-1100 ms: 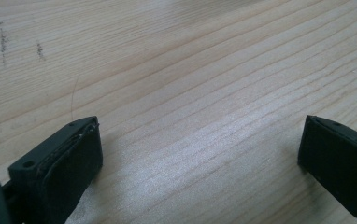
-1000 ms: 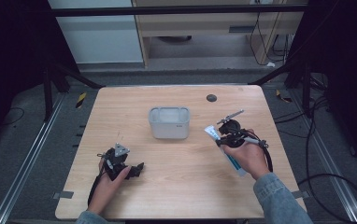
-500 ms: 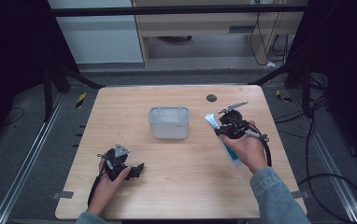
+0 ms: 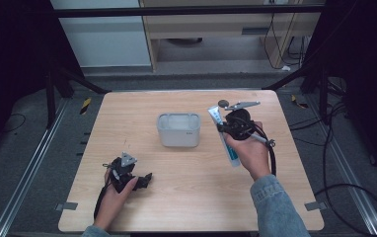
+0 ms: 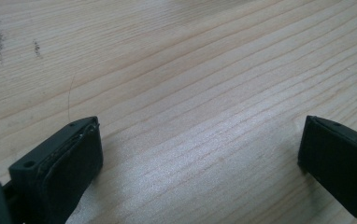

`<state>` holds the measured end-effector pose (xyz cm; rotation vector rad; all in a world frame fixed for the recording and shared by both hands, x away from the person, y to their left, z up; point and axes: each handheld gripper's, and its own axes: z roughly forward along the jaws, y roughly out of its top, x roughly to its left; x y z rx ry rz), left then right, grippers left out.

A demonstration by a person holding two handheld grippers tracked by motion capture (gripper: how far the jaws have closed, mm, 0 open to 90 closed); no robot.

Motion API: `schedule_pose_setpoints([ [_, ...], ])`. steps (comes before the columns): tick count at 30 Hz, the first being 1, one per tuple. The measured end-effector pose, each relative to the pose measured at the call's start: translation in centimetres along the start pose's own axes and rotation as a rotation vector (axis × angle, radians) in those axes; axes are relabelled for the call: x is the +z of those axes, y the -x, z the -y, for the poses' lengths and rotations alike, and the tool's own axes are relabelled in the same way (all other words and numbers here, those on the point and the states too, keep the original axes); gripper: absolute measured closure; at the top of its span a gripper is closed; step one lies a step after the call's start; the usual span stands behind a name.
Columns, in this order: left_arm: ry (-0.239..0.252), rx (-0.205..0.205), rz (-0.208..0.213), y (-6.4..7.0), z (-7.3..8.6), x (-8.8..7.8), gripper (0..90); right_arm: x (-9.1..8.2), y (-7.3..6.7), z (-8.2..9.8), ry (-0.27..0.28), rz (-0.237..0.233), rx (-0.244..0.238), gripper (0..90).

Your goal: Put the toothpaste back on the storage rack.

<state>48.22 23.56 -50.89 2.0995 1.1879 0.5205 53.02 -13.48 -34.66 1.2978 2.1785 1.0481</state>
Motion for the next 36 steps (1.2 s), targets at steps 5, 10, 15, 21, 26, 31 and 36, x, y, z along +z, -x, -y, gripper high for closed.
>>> schedule_pose_setpoints([
  [5,0.003,-0.010,-0.007,0.1,0.0,0.1,0.0,-0.7,-0.5,-1.5,0.057,0.004,-0.005,79.0],
  [10,0.000,-0.006,-0.007,0.1,-0.1,0.1,0.0,-0.9,-0.7,-2.6,0.094,0.022,-0.001,79.1],
  [15,0.001,-0.012,-0.009,0.1,-0.1,0.1,0.0,-1.3,-0.7,-3.4,0.151,0.036,0.034,79.0],
  [21,0.000,-0.019,-0.019,0.3,0.0,0.0,0.0,-1.5,-1.1,-3.7,0.221,0.053,0.064,79.0],
  [26,0.000,-0.023,-0.023,0.7,0.2,-0.2,0.0,-1.4,-2.1,-3.6,0.262,0.061,0.074,79.0],
  [31,0.002,-0.025,-0.023,0.8,0.2,-0.2,0.0,-0.9,-2.1,-4.0,0.297,0.062,0.097,79.1],
  [36,-0.004,-0.016,-0.017,0.8,0.1,-0.2,0.0,-0.3,-2.2,-4.6,0.317,0.072,0.101,79.0],
])
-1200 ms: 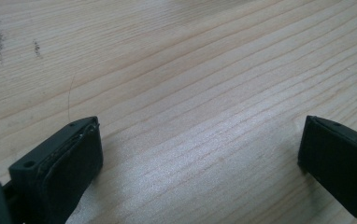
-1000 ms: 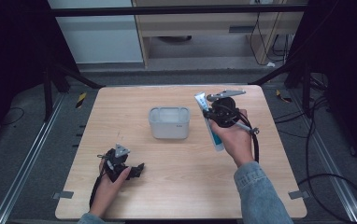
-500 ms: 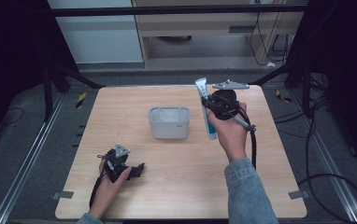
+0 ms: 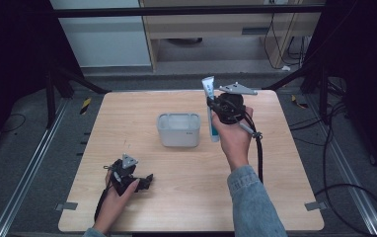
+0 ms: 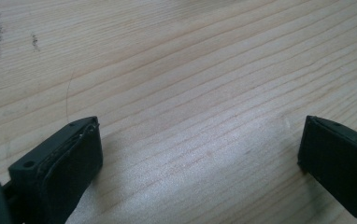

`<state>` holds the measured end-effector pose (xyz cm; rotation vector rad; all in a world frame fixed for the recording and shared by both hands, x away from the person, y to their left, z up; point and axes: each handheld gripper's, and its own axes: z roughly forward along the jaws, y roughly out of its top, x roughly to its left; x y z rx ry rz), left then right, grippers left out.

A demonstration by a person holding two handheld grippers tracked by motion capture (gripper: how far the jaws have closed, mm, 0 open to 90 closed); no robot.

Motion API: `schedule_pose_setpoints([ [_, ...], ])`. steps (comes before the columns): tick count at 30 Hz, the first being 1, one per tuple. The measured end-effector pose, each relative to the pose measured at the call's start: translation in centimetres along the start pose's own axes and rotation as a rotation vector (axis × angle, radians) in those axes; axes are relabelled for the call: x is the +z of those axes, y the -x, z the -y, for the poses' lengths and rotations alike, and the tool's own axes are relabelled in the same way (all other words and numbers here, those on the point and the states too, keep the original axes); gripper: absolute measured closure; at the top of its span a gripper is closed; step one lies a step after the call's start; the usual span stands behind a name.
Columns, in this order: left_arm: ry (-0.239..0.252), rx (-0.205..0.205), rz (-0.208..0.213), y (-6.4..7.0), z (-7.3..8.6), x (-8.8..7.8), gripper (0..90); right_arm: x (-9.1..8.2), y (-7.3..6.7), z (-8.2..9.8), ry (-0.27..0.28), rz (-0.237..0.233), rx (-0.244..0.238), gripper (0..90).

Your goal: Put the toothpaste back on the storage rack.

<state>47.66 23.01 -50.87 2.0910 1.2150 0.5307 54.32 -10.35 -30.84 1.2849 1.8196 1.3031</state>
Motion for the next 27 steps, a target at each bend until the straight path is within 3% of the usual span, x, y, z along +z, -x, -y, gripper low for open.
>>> schedule_pose_setpoints([
  [11,0.002,-0.005,-0.003,0.1,-0.1,0.2,0.0,1.9,-1.9,-1.9,0.022,0.014,-0.026,78.9],
  [23,0.002,-0.004,-0.001,0.1,-0.2,0.2,0.0,4.6,-4.7,-3.6,0.064,-0.032,-0.065,78.9],
  [27,0.003,-0.004,-0.002,0.1,-0.2,0.2,0.0,5.4,-5.2,-3.7,0.069,-0.047,-0.045,78.9],
])
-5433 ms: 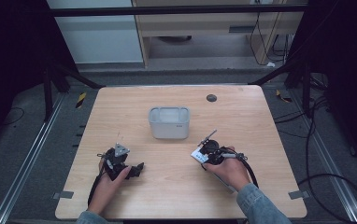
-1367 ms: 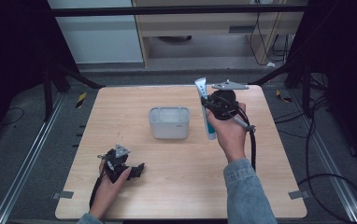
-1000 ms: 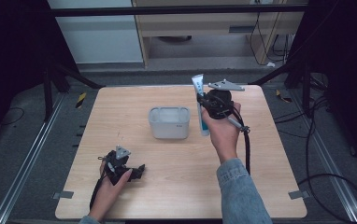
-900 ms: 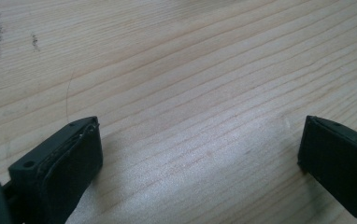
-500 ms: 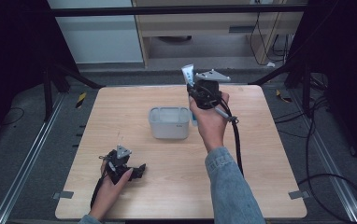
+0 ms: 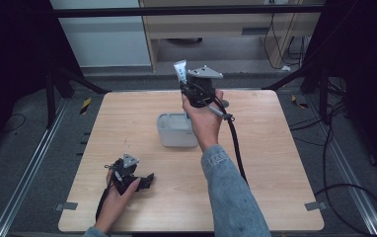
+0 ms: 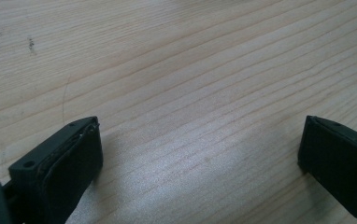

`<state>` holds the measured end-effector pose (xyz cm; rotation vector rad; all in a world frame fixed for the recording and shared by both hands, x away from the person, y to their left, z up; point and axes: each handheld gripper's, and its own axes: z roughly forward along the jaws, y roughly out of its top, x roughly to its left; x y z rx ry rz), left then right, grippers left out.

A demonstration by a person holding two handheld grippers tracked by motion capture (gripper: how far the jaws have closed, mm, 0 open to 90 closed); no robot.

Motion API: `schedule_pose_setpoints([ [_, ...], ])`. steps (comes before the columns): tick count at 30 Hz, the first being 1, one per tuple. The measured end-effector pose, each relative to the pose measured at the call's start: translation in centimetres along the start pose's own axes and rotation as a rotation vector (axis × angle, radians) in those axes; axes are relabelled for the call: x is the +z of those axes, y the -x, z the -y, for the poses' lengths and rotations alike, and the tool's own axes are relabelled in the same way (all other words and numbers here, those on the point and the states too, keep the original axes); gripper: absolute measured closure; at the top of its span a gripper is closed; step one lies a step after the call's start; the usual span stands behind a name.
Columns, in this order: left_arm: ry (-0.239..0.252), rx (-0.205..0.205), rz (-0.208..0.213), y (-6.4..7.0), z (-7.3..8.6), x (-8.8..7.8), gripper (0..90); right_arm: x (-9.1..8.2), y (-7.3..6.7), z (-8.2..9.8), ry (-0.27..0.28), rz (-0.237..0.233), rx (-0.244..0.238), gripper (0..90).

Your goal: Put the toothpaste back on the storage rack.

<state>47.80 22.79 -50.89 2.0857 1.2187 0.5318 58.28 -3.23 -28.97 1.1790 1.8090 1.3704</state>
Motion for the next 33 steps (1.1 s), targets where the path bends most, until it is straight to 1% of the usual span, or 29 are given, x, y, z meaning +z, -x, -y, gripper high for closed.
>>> schedule_pose_setpoints([
  [2,0.000,0.000,0.000,0.0,0.0,0.0,0.0,0.4,-0.1,0.0,0.003,0.009,-0.011,78.9],
  [4,0.000,0.000,-0.002,0.0,0.0,0.0,0.0,0.7,0.0,-0.1,0.015,0.022,-0.010,78.9],
  [6,0.000,-0.001,-0.002,0.0,0.0,0.0,0.0,0.8,0.1,-0.3,0.025,0.027,0.004,78.9],
  [12,0.000,0.002,0.002,0.0,0.0,0.0,0.0,0.9,0.0,-0.5,0.041,0.038,-0.014,78.9],
  [14,0.000,0.002,0.002,0.1,0.0,0.0,0.0,1.1,0.0,-0.5,0.038,0.044,-0.018,78.8],
  [17,0.000,0.003,0.003,0.1,0.0,0.0,0.0,1.4,0.2,-0.3,0.038,0.050,-0.012,78.8],
  [25,0.000,0.008,0.009,0.1,0.0,0.0,0.0,2.6,-0.1,0.3,0.044,0.049,-0.009,78.8],
  [33,-0.002,0.021,0.020,0.4,0.1,-0.2,0.0,4.1,-0.4,1.2,0.019,0.041,-0.014,78.7],
])
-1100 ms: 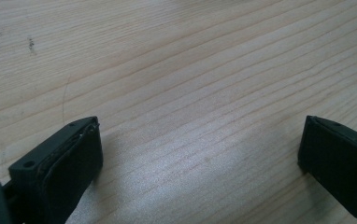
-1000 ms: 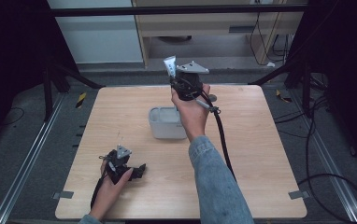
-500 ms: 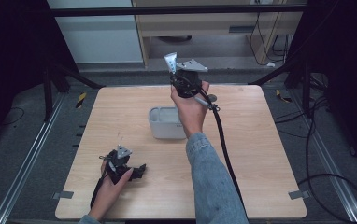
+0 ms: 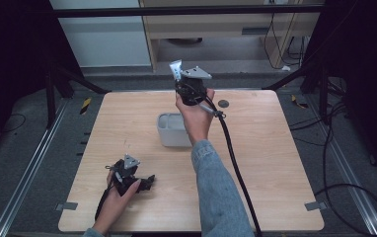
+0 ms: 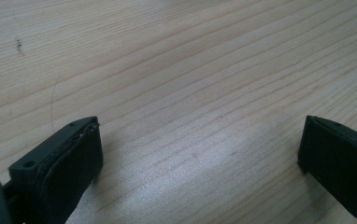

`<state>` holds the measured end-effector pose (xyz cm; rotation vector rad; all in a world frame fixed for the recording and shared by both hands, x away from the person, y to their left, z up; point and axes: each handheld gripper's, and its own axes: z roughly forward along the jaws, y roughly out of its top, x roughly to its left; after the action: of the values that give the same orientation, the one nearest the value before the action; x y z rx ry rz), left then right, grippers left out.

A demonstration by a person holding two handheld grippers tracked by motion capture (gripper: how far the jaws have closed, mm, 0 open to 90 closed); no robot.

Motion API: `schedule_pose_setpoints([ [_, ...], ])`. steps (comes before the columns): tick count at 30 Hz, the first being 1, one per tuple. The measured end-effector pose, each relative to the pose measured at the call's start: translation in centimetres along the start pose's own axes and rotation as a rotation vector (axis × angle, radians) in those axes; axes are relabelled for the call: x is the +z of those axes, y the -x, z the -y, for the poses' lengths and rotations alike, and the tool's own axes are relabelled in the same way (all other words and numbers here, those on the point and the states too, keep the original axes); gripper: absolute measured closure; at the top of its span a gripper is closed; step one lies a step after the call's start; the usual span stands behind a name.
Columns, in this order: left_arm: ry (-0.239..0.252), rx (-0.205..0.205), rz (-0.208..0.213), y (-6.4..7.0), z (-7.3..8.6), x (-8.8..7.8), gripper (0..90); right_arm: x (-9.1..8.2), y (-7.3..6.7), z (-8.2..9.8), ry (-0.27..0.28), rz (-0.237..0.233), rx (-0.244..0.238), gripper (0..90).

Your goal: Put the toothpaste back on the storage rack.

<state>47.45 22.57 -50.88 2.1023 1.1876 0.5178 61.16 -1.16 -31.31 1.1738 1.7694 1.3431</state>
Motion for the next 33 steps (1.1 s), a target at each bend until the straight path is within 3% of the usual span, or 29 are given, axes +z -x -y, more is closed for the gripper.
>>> schedule_pose_setpoints([
  [6,0.002,0.005,0.008,0.0,0.1,-0.1,0.0,0.5,-0.2,0.7,0.007,-0.007,0.021,78.7],
  [14,0.001,0.009,0.010,0.0,0.1,-0.1,0.0,0.8,-0.8,1.2,-0.010,-0.006,-0.006,78.7],
  [33,0.001,0.014,0.014,0.1,0.1,-0.1,0.0,0.6,-0.3,2.7,-0.047,-0.010,0.008,78.7],
])
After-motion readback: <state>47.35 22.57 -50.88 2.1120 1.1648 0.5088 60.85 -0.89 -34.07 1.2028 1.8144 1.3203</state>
